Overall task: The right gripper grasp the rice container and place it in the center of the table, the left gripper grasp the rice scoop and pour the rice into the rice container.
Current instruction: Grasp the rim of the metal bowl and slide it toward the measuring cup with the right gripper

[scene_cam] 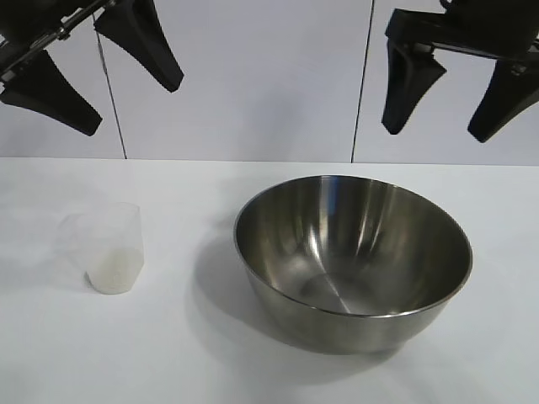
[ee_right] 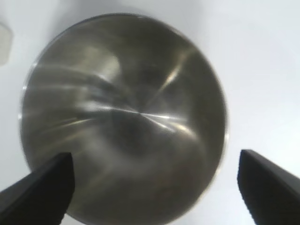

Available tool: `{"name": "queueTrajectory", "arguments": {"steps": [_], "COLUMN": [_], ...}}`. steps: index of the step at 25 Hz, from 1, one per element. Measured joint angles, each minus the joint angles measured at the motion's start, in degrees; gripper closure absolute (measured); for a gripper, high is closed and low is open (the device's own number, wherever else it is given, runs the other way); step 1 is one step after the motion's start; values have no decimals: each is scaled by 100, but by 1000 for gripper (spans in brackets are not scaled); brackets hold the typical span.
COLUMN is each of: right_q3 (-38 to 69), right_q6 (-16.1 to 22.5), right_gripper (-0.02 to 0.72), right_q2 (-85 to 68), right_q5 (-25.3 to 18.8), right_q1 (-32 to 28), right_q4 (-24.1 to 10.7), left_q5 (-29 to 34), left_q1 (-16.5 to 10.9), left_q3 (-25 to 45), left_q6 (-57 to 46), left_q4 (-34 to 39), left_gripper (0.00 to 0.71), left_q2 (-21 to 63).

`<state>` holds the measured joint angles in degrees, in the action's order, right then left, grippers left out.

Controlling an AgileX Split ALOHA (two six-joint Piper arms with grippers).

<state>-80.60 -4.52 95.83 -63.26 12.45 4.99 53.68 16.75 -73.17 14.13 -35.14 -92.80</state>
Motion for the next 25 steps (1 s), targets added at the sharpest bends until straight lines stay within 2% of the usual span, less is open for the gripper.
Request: {"name": "queueTrajectory", "arguments": {"steps": [3,7,17,21,25], "right_q3": [153,748,2052,2152,2158], "right_q6": [38,67,399,559,594], "right_gripper": [50,50,50,50,72], "right_q2": [0,-5,-5,114,495], "right_q5": [113,660,2155,2380,2480], "right_q1": [0,0,0,0,0], "right_q4": [-332,-412,-297,-269,-9], "left_q5": [0,0,0,0,0], "left_q1": [0,0,0,0,0], "left_q3": [0,0,0,0,0], "left_q6": [0,0,0,0,0], "left_q4": [0,0,0,0,0], "left_gripper": [16,16,16,16,16], "left_q2": [0,0,0,0,0]}}
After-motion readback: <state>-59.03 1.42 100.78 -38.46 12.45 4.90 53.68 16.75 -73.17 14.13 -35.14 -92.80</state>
